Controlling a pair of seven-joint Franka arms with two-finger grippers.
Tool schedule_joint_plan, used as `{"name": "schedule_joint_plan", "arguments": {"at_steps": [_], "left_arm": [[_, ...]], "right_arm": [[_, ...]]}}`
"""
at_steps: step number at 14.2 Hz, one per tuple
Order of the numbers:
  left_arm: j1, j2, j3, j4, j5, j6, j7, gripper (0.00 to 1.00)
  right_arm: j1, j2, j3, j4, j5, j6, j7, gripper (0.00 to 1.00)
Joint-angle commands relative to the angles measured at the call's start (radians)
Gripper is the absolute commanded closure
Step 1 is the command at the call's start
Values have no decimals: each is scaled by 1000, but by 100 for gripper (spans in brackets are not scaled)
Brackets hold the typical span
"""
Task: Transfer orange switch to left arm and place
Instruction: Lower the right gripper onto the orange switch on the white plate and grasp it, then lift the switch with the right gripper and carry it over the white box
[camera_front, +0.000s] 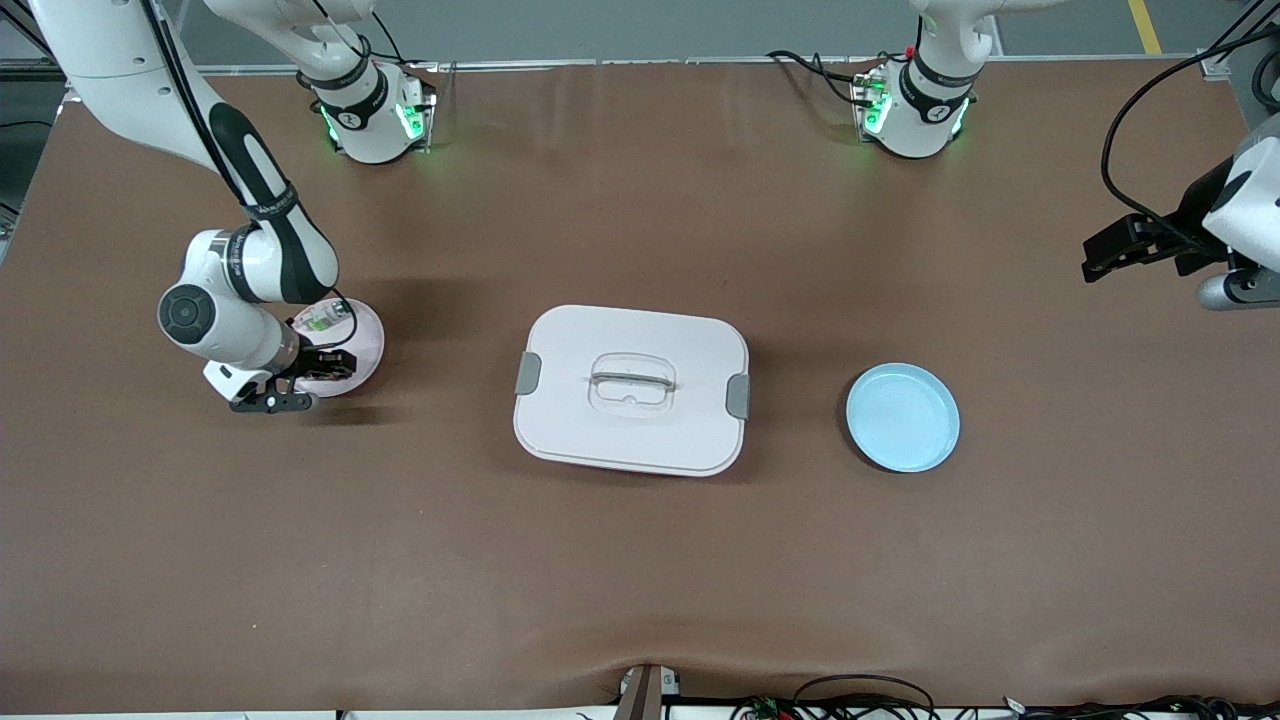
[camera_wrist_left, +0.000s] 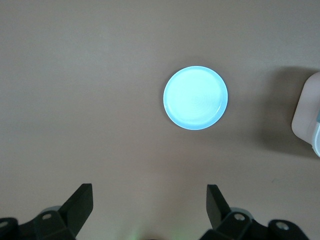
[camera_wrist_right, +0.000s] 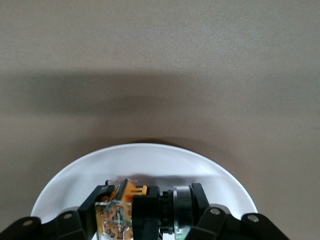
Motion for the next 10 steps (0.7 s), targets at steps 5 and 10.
{"name": "schedule_joint_plan", "arguments": {"at_steps": [5, 10], "left_arm": [[0, -1, -4, 14, -15, -8, 17, 0], [-1, -3, -4, 15, -12, -8, 17, 0]], "right_arm": [[12, -74, 11, 299, 2, -570, 18, 81], [143, -73, 12, 563, 5, -927, 255, 81]]}}
